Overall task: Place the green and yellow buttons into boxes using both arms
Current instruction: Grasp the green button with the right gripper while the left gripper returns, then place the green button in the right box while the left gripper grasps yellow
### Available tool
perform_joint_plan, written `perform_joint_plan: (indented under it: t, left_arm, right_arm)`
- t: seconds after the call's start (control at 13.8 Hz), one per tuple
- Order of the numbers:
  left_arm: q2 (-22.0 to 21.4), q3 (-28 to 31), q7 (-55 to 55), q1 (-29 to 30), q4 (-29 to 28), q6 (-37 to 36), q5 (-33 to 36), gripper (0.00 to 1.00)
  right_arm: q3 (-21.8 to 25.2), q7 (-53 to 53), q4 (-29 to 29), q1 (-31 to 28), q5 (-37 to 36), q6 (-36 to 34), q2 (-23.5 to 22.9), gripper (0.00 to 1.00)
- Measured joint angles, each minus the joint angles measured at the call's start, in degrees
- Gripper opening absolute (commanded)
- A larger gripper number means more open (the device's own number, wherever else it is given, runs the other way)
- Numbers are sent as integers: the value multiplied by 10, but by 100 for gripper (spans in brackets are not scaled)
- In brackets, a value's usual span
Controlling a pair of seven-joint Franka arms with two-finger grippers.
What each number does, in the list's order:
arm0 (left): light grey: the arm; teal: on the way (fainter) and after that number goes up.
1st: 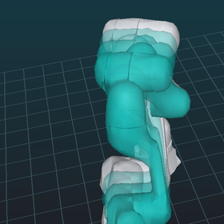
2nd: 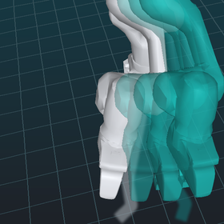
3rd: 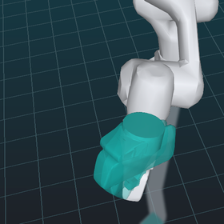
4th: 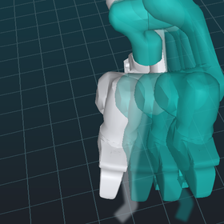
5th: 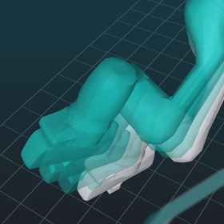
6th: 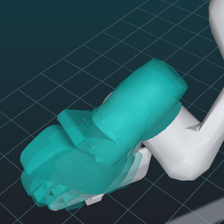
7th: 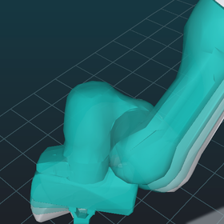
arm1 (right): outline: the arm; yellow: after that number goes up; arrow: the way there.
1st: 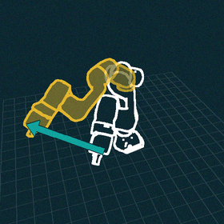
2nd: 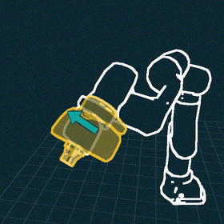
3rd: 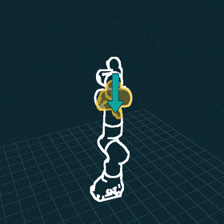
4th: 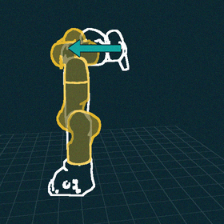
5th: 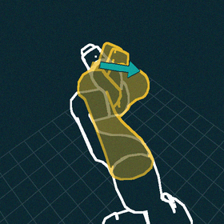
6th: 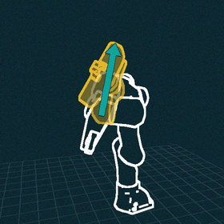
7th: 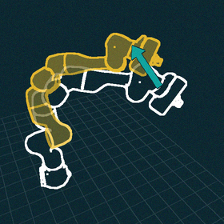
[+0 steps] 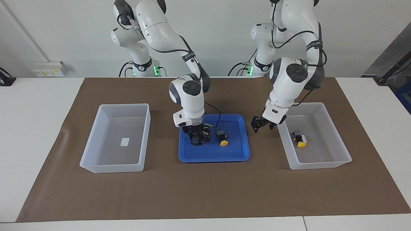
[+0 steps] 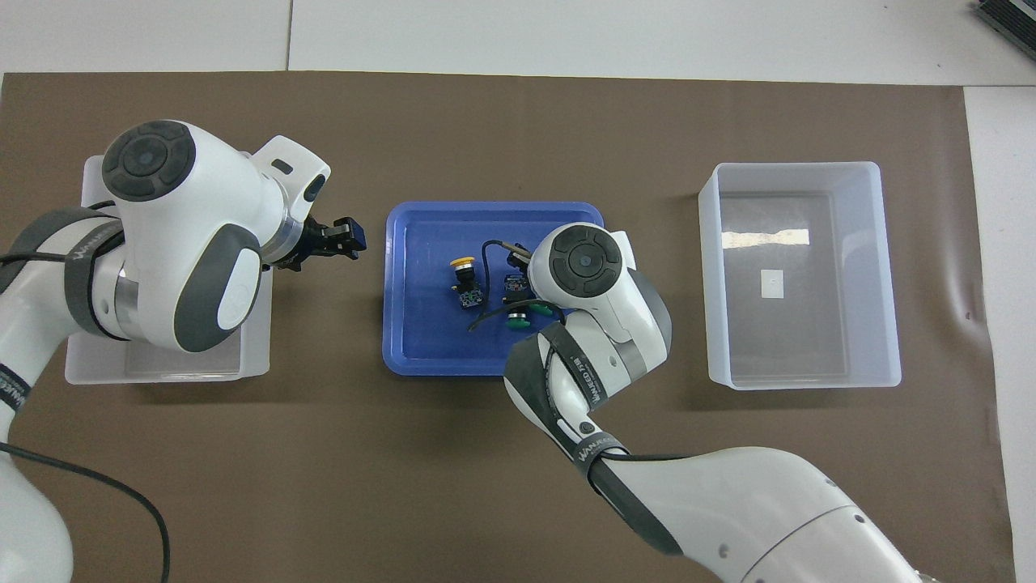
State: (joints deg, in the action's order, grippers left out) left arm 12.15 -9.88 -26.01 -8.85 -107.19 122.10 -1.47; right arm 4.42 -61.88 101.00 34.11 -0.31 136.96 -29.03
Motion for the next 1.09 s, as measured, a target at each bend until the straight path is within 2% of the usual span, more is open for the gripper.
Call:
perform_joint_plan:
  t: [0.29, 0.44, 0.8, 1.09]
  left_arm:
    - [-1, -1, -41, -22, -11, 43, -3, 82]
    - [-1, -2, -67, -40, -29, 90, -14, 82]
    - [20, -2, -127, -71, -63, 199, -18, 81]
    - [73, -2, -161, -103, -66, 283, -19, 81]
  right_arm:
    - [4, 10, -39, -14, 0, -49, 10, 0]
    - [7, 66, -63, -46, 0, -92, 39, 0]
    - [8, 345, -74, -171, 0, -188, 125, 0]
    - [9, 558, -61, -255, 0, -203, 131, 0]
